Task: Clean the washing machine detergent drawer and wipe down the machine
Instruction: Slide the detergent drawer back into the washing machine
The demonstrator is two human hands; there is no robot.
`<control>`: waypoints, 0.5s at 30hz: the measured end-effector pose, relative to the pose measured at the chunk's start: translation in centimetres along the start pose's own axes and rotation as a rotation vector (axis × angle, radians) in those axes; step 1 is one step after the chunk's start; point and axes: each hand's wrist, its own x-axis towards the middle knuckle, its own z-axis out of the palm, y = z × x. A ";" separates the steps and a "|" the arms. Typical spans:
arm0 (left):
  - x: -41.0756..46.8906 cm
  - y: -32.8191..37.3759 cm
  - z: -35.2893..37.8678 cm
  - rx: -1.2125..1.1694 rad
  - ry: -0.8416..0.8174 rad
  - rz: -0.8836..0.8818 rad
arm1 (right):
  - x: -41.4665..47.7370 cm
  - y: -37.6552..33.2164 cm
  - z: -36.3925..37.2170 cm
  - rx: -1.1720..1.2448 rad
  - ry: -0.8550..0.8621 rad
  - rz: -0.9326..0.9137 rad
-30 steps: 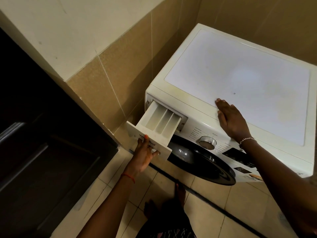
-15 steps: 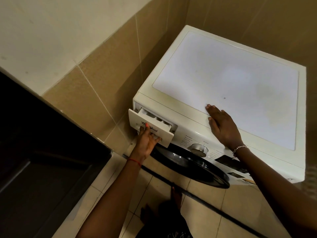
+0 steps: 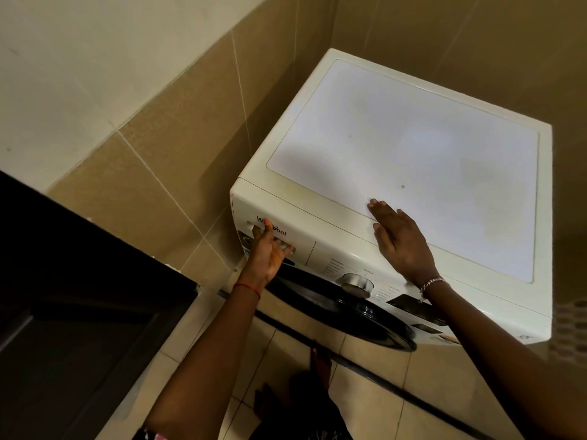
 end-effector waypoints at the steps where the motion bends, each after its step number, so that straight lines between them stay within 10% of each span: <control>1: 0.0 0.0 0.0 -0.001 0.003 -0.001 | 0.0 0.0 0.0 -0.001 0.001 0.000; 15: -2.0 -0.2 -2.1 -0.084 -0.049 -0.010 | -0.1 -0.1 -0.2 0.045 0.014 0.006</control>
